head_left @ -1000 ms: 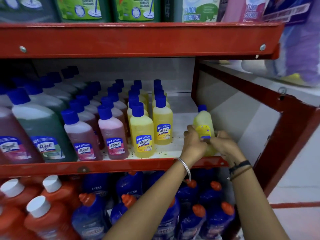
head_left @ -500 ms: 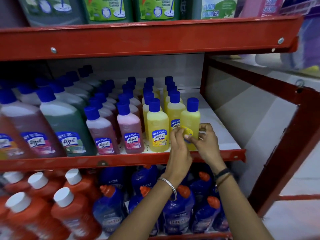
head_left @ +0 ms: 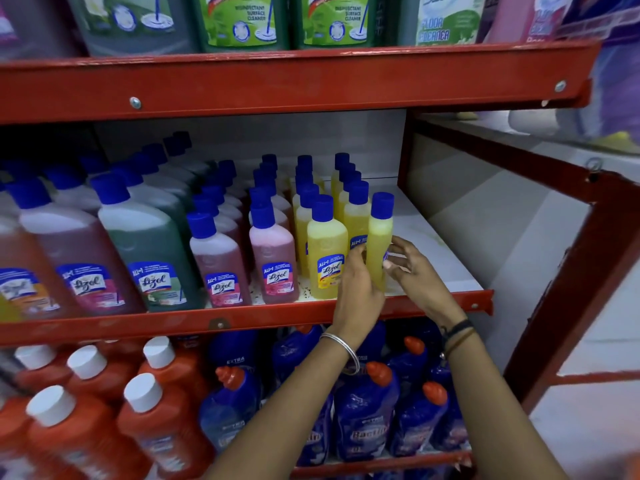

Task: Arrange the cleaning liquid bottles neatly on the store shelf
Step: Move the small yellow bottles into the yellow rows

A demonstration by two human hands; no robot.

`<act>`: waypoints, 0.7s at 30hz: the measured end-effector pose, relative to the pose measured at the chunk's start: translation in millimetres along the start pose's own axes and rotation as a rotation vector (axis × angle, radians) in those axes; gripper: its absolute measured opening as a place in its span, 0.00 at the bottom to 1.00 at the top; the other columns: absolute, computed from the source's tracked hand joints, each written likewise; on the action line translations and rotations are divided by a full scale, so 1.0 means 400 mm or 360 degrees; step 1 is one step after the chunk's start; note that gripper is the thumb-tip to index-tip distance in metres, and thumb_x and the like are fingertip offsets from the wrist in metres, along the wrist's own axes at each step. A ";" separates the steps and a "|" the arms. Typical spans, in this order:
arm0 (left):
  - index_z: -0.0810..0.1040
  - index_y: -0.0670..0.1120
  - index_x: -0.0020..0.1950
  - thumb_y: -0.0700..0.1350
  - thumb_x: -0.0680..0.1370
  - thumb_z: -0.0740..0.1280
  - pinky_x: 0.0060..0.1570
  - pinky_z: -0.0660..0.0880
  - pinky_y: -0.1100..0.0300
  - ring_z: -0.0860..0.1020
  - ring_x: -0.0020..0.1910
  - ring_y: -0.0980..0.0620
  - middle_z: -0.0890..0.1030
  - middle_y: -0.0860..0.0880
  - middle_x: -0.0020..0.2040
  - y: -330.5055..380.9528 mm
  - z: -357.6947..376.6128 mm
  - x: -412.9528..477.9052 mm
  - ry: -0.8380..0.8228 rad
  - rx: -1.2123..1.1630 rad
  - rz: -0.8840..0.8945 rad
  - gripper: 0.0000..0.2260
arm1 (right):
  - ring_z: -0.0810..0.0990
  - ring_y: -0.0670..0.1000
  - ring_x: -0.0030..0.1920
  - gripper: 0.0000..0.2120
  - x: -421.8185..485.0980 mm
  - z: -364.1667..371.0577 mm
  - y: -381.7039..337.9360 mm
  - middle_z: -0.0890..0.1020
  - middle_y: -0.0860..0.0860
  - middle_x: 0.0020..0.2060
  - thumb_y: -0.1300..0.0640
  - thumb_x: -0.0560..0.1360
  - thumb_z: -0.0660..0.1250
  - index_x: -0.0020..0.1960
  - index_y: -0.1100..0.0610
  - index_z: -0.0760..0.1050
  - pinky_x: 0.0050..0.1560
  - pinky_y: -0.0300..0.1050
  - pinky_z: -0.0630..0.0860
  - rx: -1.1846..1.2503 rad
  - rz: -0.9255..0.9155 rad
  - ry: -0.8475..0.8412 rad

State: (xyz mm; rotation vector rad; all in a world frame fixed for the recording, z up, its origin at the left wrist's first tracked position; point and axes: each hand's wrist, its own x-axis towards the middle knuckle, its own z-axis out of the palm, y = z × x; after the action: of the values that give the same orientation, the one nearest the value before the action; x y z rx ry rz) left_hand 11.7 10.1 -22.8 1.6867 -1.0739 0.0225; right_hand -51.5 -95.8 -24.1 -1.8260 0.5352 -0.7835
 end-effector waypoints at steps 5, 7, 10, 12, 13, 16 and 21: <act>0.61 0.42 0.69 0.27 0.71 0.61 0.57 0.76 0.57 0.76 0.57 0.46 0.75 0.41 0.59 0.005 -0.009 -0.008 -0.0007 -0.0084 -0.0056 0.28 | 0.78 0.52 0.51 0.15 -0.002 0.010 -0.006 0.76 0.56 0.55 0.56 0.71 0.71 0.56 0.56 0.74 0.47 0.37 0.77 -0.0117 0.0003 0.0054; 0.62 0.42 0.68 0.26 0.71 0.61 0.57 0.76 0.57 0.76 0.57 0.47 0.75 0.42 0.58 0.001 -0.008 -0.008 0.0006 -0.0022 -0.0041 0.28 | 0.80 0.53 0.49 0.14 -0.009 0.012 -0.002 0.81 0.55 0.51 0.57 0.71 0.71 0.55 0.56 0.75 0.48 0.48 0.78 -0.0045 -0.0002 0.0007; 0.64 0.41 0.65 0.26 0.71 0.61 0.56 0.75 0.57 0.75 0.55 0.47 0.75 0.42 0.57 -0.002 -0.007 -0.014 -0.0006 0.0024 0.0005 0.24 | 0.81 0.51 0.51 0.12 -0.022 0.002 -0.005 0.83 0.54 0.52 0.59 0.76 0.65 0.59 0.56 0.74 0.52 0.47 0.77 0.0016 -0.0052 -0.0115; 0.65 0.41 0.62 0.26 0.71 0.61 0.54 0.77 0.54 0.76 0.54 0.45 0.75 0.41 0.55 -0.004 -0.012 -0.019 -0.0034 0.0041 -0.0043 0.22 | 0.81 0.53 0.54 0.12 -0.031 -0.010 -0.012 0.82 0.55 0.54 0.60 0.77 0.62 0.60 0.57 0.73 0.56 0.50 0.77 -0.0032 -0.0034 -0.0168; 0.65 0.40 0.62 0.26 0.70 0.60 0.53 0.77 0.54 0.76 0.54 0.45 0.75 0.40 0.55 -0.005 -0.015 -0.020 -0.0049 0.0053 -0.0074 0.22 | 0.81 0.54 0.55 0.12 -0.033 -0.013 -0.014 0.82 0.55 0.55 0.59 0.77 0.62 0.60 0.57 0.73 0.57 0.53 0.77 -0.0081 -0.0021 -0.0194; 0.63 0.39 0.66 0.26 0.71 0.59 0.52 0.74 0.58 0.75 0.55 0.45 0.74 0.40 0.57 -0.007 -0.021 -0.033 -0.0084 0.0062 -0.0088 0.24 | 0.81 0.54 0.55 0.13 -0.046 -0.018 -0.022 0.83 0.57 0.55 0.58 0.77 0.63 0.61 0.59 0.72 0.59 0.55 0.77 -0.0203 0.0009 -0.0242; 0.65 0.41 0.67 0.35 0.78 0.59 0.57 0.70 0.64 0.72 0.58 0.53 0.74 0.44 0.61 -0.008 -0.053 -0.063 0.0068 0.0115 -0.0014 0.17 | 0.80 0.48 0.54 0.15 -0.090 0.013 -0.033 0.80 0.51 0.54 0.53 0.75 0.65 0.61 0.55 0.72 0.60 0.48 0.76 -0.0217 -0.0070 0.0080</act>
State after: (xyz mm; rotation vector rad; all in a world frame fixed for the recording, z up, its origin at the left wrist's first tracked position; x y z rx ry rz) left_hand 8.8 42.3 -28.9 1.7478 -1.0448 0.0926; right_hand -72.7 -63.2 -22.7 -1.9529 0.5950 -0.8422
